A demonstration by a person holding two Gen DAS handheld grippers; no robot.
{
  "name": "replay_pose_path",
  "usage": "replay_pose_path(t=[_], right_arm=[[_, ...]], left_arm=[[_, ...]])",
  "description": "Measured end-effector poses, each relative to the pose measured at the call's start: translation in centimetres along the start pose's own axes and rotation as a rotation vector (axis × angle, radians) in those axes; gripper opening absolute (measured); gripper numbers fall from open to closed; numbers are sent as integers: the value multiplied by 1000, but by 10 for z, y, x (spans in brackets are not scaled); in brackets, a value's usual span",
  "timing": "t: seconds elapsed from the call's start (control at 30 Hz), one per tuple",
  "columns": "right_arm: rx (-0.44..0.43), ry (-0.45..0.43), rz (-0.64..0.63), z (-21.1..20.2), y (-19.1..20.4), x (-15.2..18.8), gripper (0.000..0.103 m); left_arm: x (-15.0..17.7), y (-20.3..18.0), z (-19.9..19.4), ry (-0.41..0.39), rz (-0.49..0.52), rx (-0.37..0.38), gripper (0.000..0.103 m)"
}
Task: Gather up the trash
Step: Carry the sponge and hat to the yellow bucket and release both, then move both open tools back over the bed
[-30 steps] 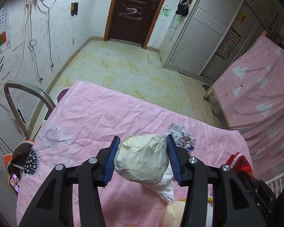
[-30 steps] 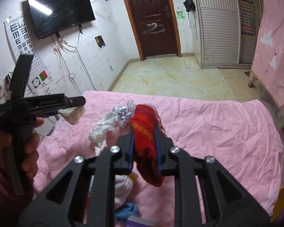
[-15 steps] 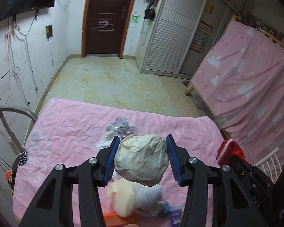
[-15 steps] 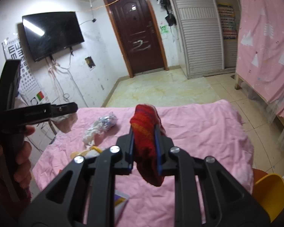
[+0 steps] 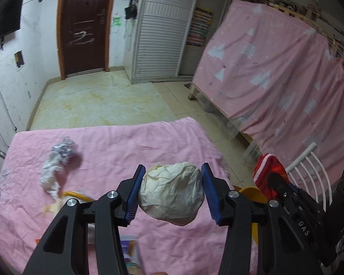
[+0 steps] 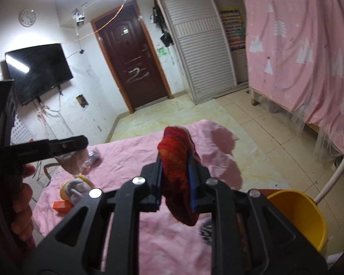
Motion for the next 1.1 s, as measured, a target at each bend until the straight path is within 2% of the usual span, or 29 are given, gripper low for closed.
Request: replay_pose_path(t=[0.3,0.47,0.63,0.7,0.77,0.87,1.0,1.1], right_arm=[[82,-2,124,-22,-89,30,17],[105,19,178,-23,-125,45,18],[128,25,210,-28,-153,52,27],[128,22,235,-30,-161,55,45],[125,16,269,-32,-173,59,53],[133,4,303,-36,-186,64,53],[142,-13,326,-43,-194,65,53],[146,-20,333,-46,-196,66,53]], left_arm=[[18,-106,36,58,132,65,40],[26,-147,56,85,199,69,40],[39,-182,74,123,249,79,40],[46,-196,79,135,274,84,40],[50,-208,83,147,301,90,40],[58,-226,90,167,345,104,42],[65,-244,92,167,386,115,56],[67,-246,90,144,412,91,56]])
Point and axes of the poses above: each gripper's, at about its wrist camera, not at the fingertips, and z roughly the way its jaws point, y to its left, x to its underside, the point moved 10 cm from there along z, roughly the way its jaws point, and after that the axes turned 13 degrees about y, right-handed, at the moved point
